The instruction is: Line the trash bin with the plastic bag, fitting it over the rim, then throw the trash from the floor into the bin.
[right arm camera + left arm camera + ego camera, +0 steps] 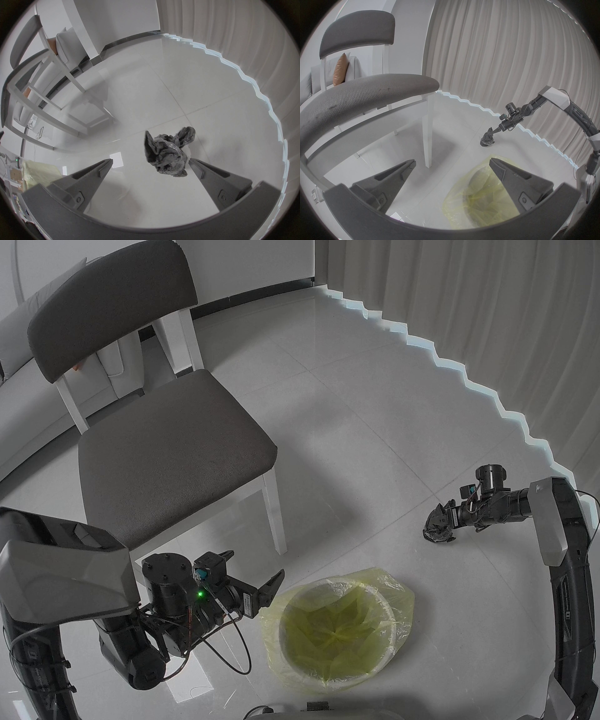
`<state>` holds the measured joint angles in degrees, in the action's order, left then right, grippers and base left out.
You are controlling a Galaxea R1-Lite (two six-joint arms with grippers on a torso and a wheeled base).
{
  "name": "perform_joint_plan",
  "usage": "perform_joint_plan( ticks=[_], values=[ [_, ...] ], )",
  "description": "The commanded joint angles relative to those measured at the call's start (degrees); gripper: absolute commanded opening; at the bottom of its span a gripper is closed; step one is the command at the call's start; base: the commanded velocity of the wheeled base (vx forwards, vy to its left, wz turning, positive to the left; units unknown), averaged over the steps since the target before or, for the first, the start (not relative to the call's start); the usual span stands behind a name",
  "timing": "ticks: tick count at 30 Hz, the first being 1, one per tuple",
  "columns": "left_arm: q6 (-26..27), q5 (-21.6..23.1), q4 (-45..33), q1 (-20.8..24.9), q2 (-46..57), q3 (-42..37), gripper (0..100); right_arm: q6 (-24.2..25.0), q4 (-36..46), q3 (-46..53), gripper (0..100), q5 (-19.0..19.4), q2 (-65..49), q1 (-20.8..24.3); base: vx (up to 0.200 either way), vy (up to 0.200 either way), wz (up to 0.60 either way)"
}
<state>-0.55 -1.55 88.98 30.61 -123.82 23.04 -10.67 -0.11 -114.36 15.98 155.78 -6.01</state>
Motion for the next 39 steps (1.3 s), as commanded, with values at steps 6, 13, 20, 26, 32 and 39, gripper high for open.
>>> perform_joint_plan(
  ticks=[6,13,20,26,32,39],
  values=[
    [-0.1,0.1,1.0,1.3,3.1,-2.6,100,-1.2,-5.3,1.3,100,4.3,-4.5,-2.4,0.000,0.000,0.00],
    [-1.3,-2.7,1.0,3.8,2.5,-0.4,100,-1.6,-5.5,2.2,100,4.3,-4.3,-3.0,0.000,0.000,0.00],
    [-2.7,-3.2,1.0,4.4,2.5,-1.3,100,-3.4,-5.7,4.1,100,4.3,-4.3,-3.0,0.114,0.000,0.00],
    [-2.8,-5.4,1.0,5.3,2.3,-0.1,100,-3.4,-5.3,3.9,100,4.3,-3.9,-3.1,0.067,0.000,0.00],
    [-2.8,-6.5,1.0,6.6,2.1,-0.3,100,-3.2,-3.7,2.4,100,4.3,-1.1,-2.9,0.000,0.000,0.00],
    [-2.9,-6.6,1.0,6.6,1.9,-0.5,100,-3.3,-3.3,0.7,100,4.3,2.0,-2.5,0.000,0.000,0.00]
  ],
)
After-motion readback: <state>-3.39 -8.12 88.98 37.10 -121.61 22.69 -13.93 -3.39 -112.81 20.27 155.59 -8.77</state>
